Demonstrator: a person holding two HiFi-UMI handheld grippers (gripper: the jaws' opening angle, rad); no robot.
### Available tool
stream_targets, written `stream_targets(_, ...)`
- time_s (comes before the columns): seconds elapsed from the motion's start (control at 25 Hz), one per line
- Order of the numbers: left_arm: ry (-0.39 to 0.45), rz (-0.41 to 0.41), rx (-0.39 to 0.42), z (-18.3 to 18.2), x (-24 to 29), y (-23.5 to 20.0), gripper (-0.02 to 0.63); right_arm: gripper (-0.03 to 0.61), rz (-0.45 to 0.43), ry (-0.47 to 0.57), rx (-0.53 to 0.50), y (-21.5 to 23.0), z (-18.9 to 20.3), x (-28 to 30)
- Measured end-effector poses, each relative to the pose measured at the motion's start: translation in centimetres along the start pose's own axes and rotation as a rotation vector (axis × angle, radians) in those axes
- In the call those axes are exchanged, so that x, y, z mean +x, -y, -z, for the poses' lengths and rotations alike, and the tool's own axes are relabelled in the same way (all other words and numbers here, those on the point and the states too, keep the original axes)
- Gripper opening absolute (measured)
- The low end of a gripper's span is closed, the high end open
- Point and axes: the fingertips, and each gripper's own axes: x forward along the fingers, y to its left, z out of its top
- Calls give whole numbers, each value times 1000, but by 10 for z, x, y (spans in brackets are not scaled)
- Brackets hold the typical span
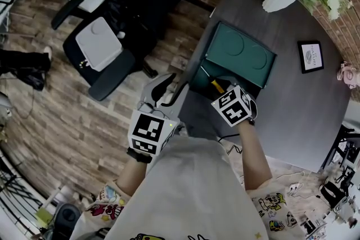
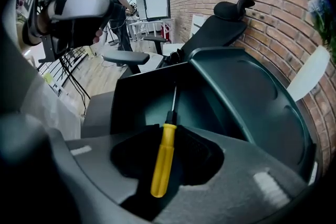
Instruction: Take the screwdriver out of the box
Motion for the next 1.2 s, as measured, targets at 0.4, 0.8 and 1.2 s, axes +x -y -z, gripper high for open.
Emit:
stream_targets(0.4,5,-11,-1,-2,-4,-5,135,83,1,31,80,4,1,0)
stream_targets(0.8,17,-19,3,-6,-8,-9,103,81,16,53,96,7,-1,-5)
stream_targets(1.2,38,-31,16,-14,-11,-11,80,81,49,74,107,14,-2,-20)
